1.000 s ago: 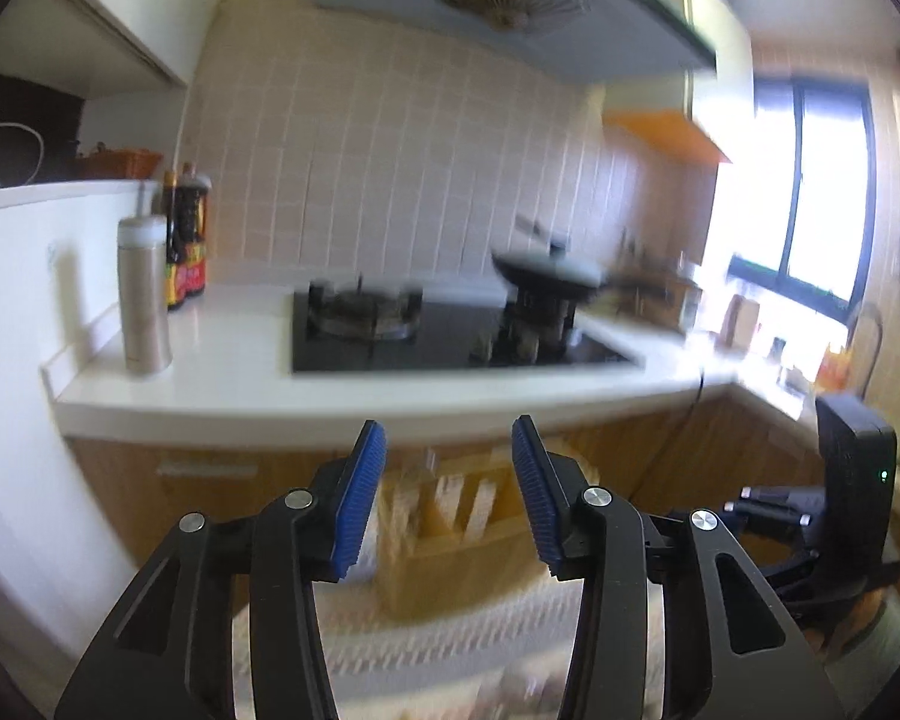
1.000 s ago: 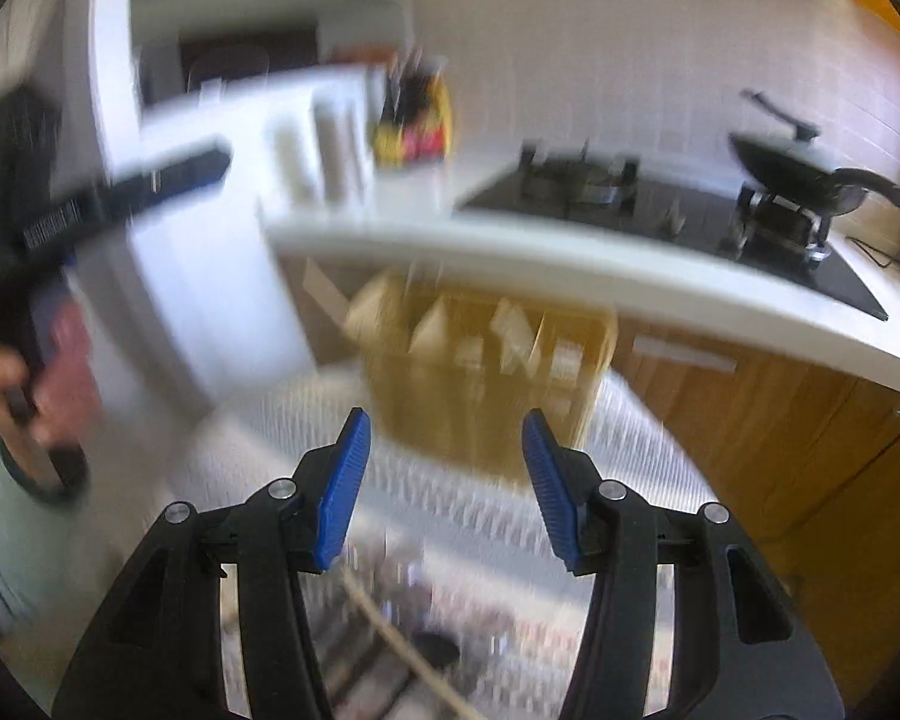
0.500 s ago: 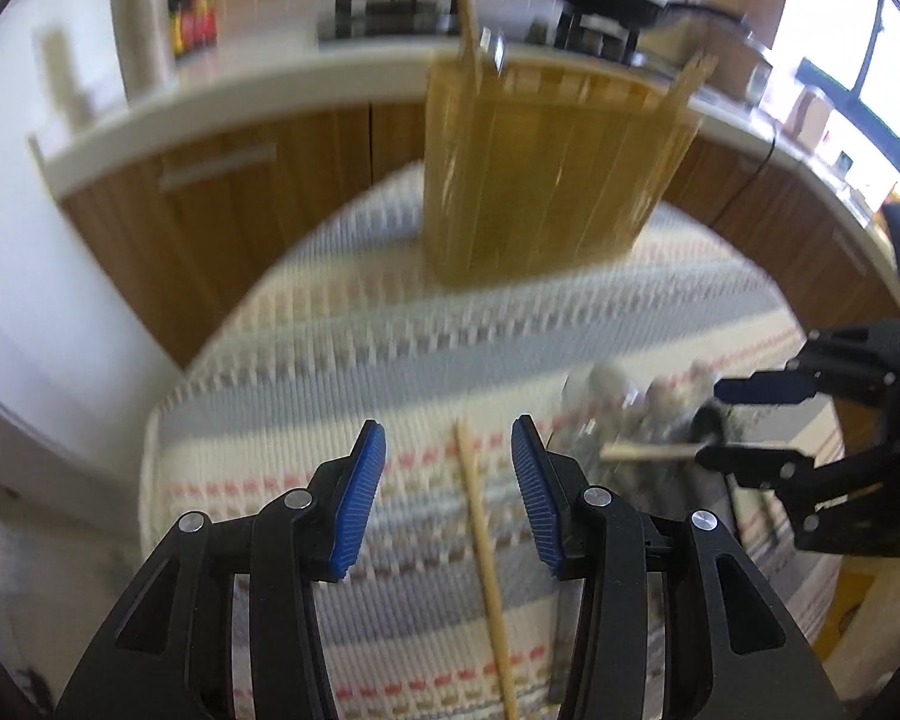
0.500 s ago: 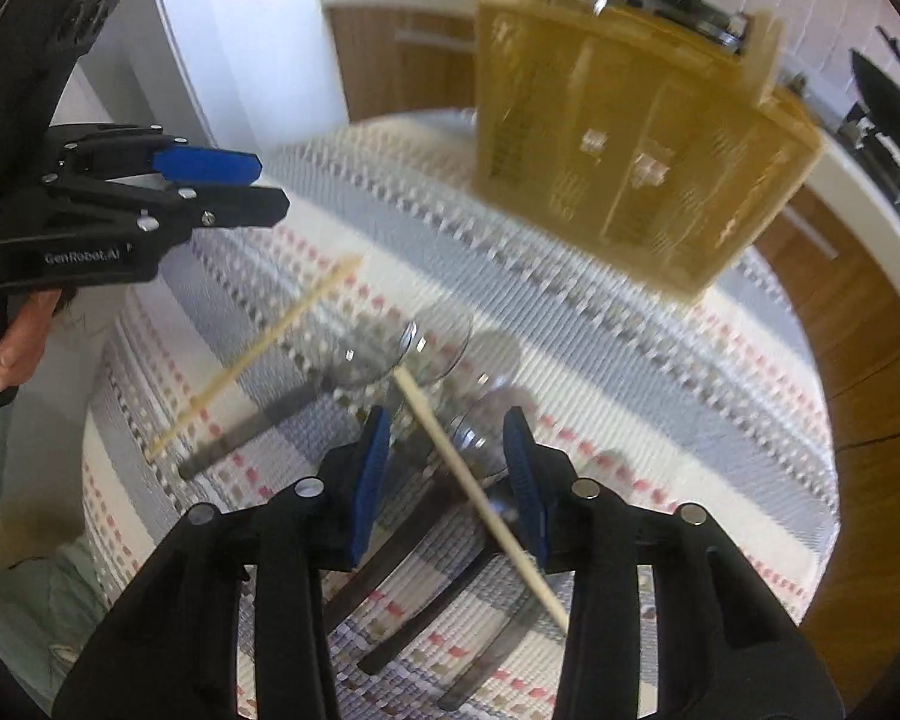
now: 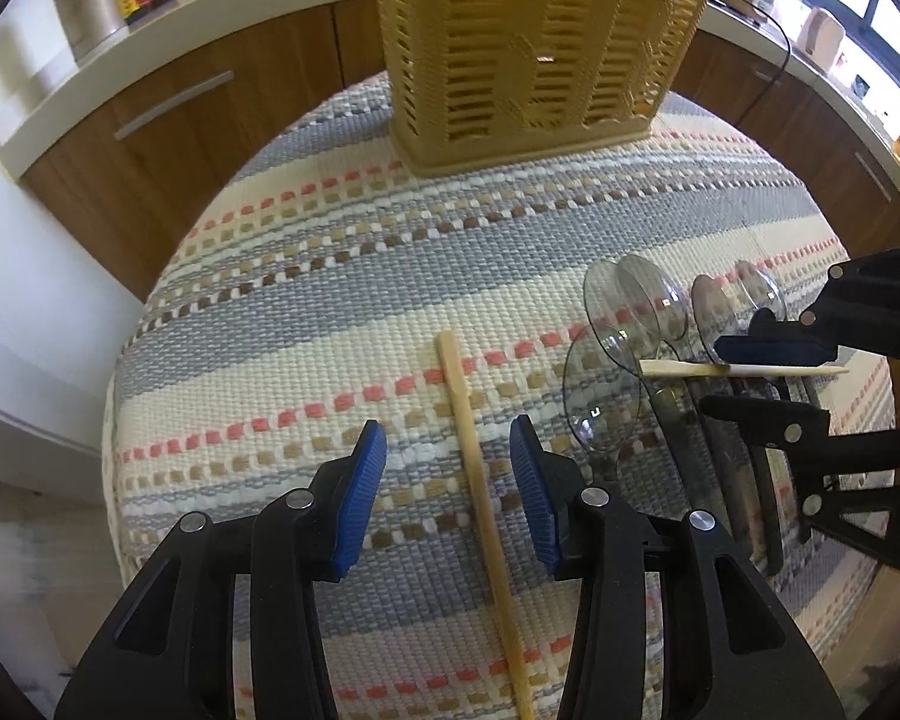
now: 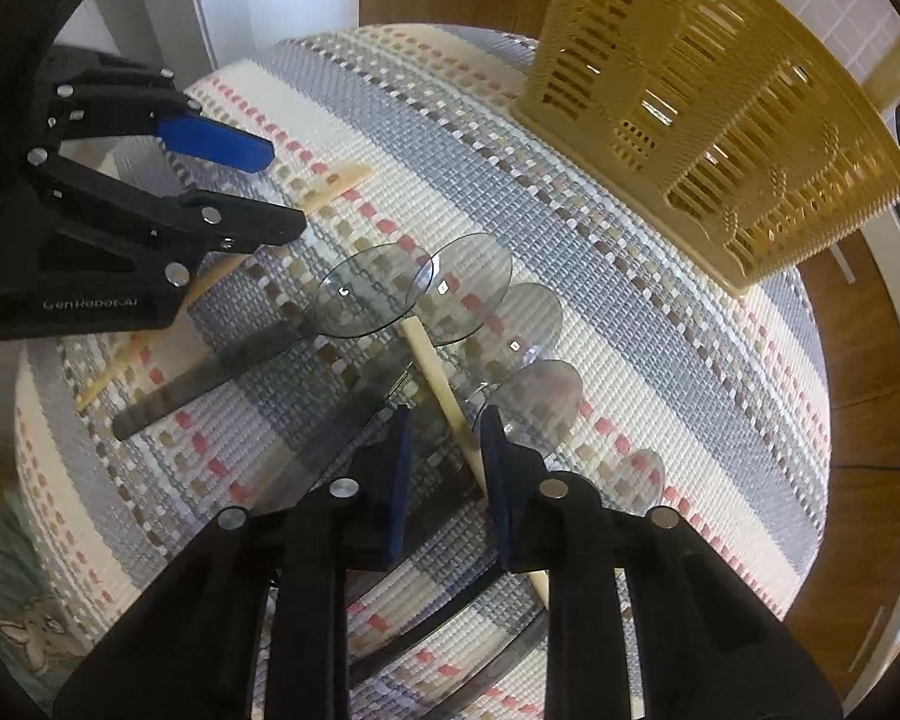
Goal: Organize utensils
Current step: 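Grasp a chopstick with the left tool while the right tool grasps another chopstick, then lower both chopsticks into the yellow caddy and open both tools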
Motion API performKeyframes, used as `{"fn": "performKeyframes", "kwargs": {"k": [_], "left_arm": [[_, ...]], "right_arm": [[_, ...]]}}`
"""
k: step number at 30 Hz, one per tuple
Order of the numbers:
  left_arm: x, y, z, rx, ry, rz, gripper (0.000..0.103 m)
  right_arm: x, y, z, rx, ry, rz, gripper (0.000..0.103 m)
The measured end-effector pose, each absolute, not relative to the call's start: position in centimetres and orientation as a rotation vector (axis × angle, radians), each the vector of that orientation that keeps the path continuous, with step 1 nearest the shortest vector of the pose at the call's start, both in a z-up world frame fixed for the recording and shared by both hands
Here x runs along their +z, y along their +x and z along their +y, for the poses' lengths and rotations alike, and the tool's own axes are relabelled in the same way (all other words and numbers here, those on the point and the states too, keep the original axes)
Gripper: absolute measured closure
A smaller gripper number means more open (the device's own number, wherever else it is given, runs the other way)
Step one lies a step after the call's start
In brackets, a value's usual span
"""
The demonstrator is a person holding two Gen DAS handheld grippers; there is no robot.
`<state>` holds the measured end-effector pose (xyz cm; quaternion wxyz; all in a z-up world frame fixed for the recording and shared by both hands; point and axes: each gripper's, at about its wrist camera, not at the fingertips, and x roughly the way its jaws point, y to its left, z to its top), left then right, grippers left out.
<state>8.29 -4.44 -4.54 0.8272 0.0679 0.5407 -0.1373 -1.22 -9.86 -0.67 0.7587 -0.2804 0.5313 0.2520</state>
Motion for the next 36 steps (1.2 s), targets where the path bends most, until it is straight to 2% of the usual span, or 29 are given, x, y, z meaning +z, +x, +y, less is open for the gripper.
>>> {"fn": "performKeyframes", "kwargs": {"k": [3,7,9,13,15,26,36], "left_arm": [[-5.0,8.5,-5.0,-0.292,0.157,1.165,0.063],[-5.3,8.6,-5.8,-0.284,0.191,1.170,0.064],[-5.3,8.6,-5.9,-0.288,0.190,1.171,0.074],[-5.3,8.5,-6.4,-0.291,0.200,1.164,0.085],[-5.3,8.4,-6.4,-0.286,0.207,1.155,0.097],[-5.0,9.0,-4.0,-0.289,0.090,1.132,0.099],[-4.6,10.6,-3.3,-0.284,0.088,1.139,0.098]], "right_arm": [[-0.9,-1.2,-9.4,0.543,-0.616,1.161,0.083],[-1.5,-0.9,-8.9,0.551,-0.623,1.172,0.092],[-1.5,-0.9,-8.9,0.547,-0.627,1.168,0.094],[-1.0,-1.1,-9.3,0.544,-0.601,1.155,0.100],[-0.1,-1.3,-9.9,0.539,-0.583,1.139,0.100],[3.7,2.4,-17.3,0.390,-0.350,1.128,0.100],[0.2,8.6,-25.7,0.263,-0.093,1.287,0.099]]}}
